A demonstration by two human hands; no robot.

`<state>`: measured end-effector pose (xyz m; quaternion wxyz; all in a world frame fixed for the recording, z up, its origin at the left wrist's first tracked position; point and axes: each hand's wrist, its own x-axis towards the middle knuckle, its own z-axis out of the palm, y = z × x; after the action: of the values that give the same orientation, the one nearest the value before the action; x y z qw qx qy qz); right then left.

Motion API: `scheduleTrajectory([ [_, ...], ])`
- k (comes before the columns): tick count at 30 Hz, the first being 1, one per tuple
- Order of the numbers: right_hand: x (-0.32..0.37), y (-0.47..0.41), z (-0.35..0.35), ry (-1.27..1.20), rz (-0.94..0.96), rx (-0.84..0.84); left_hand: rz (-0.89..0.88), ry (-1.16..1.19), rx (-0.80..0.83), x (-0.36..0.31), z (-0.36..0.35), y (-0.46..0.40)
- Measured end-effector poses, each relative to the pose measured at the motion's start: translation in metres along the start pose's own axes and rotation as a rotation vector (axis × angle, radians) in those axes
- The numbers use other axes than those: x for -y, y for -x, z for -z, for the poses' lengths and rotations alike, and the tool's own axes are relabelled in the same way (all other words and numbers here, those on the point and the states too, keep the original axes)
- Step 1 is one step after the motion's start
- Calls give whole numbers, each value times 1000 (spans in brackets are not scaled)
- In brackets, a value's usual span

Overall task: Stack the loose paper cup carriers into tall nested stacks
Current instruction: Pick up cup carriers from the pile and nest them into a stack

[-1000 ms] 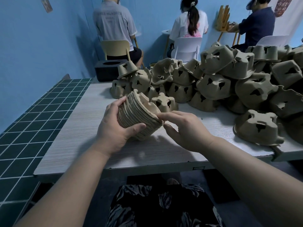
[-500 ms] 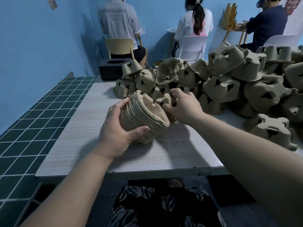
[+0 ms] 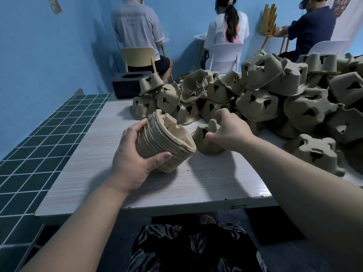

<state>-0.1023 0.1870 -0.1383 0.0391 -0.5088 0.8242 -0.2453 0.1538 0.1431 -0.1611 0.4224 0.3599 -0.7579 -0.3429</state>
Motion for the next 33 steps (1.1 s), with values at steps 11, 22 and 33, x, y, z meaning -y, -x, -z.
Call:
scheduleTrajectory([
  [11, -2, 16, 5, -183, 77, -57, 14, -29, 11, -4, 0, 0],
  [22, -27, 26, 3, -264, 108, -121, 24, -67, 22, -4, 0, -1],
  [33, -40, 42, 7, -293, 51, -183, 32, -76, 21, -7, 1, -1],
])
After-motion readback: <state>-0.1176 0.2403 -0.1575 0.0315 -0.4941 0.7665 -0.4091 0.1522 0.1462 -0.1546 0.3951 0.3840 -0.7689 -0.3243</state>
